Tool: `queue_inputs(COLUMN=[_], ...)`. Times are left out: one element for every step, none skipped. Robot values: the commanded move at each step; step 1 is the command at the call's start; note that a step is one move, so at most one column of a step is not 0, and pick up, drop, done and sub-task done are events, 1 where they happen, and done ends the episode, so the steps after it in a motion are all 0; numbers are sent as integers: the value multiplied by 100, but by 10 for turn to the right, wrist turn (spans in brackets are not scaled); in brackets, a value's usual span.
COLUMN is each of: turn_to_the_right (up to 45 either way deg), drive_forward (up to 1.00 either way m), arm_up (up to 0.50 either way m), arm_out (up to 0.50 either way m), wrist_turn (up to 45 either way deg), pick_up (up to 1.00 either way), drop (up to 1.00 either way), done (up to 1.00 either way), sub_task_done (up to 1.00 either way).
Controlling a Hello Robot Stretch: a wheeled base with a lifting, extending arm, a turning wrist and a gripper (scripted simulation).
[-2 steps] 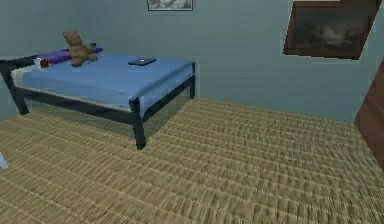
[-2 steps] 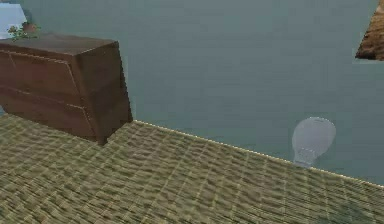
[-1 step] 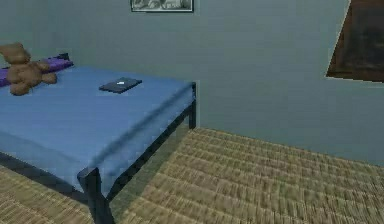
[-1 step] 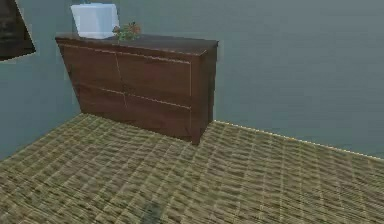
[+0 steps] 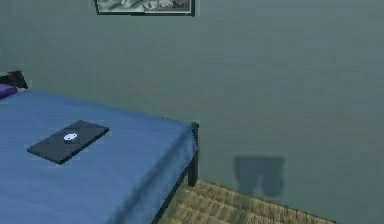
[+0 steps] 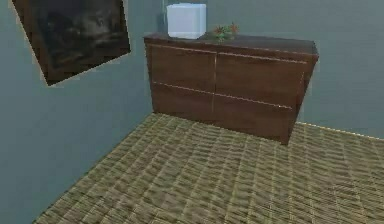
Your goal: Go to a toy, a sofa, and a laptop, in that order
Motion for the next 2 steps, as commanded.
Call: queue_inputs(turn_to_the_right=[-330, 0], drive_forward=[0, 0], arm_up=[0, 0], arm_out=[0, 0], wrist_turn=[0, 0], pick_up=[0, 0], drop=[0, 0], done=[0, 100], sub_task_done=[0, 0])
